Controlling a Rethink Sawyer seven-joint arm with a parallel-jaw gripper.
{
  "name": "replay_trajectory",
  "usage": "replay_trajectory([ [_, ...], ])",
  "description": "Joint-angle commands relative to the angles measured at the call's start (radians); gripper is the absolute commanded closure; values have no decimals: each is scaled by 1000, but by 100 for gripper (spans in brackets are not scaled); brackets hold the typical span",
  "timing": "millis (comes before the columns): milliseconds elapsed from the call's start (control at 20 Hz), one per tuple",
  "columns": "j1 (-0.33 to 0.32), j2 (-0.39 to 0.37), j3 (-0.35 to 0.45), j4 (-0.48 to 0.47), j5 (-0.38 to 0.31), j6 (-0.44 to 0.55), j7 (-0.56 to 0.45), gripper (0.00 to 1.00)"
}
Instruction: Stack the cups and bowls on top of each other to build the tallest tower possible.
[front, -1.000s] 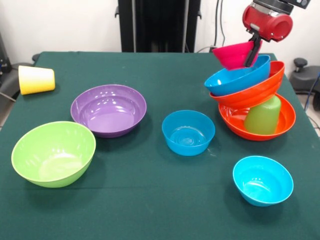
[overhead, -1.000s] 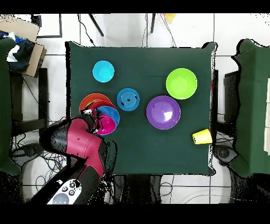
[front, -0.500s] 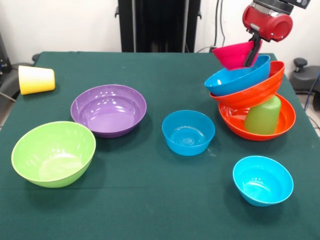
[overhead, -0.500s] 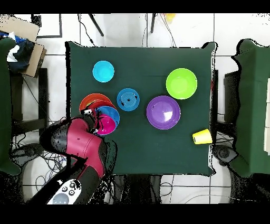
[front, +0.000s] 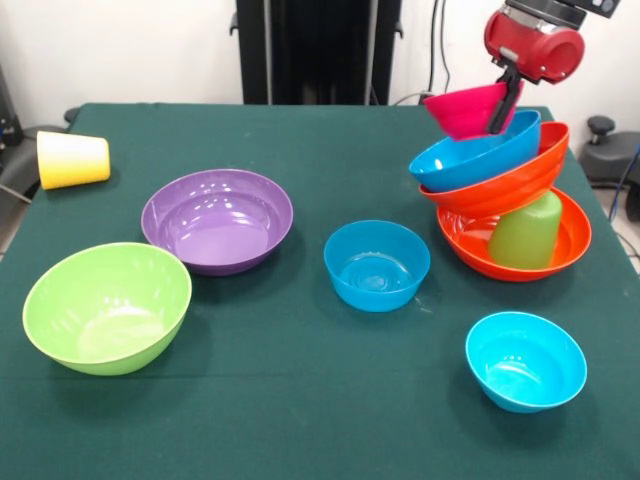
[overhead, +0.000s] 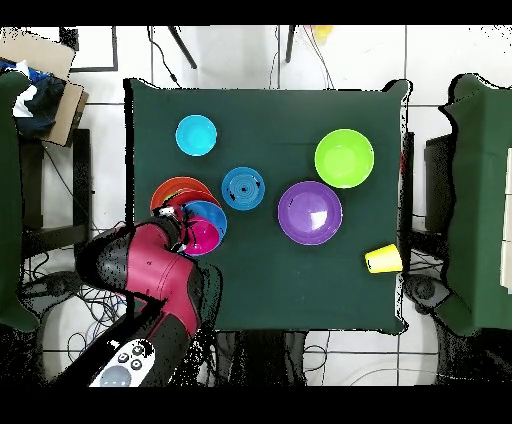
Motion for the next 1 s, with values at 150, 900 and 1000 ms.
replay_trajectory([
  [150, -40, 64, 75, -11, -16, -3, 125, 100],
  [900, -89, 92, 143, -10, -13, -71, 113, 100],
  [1000, -105, 108, 164, -12, -11, -111, 116, 100],
])
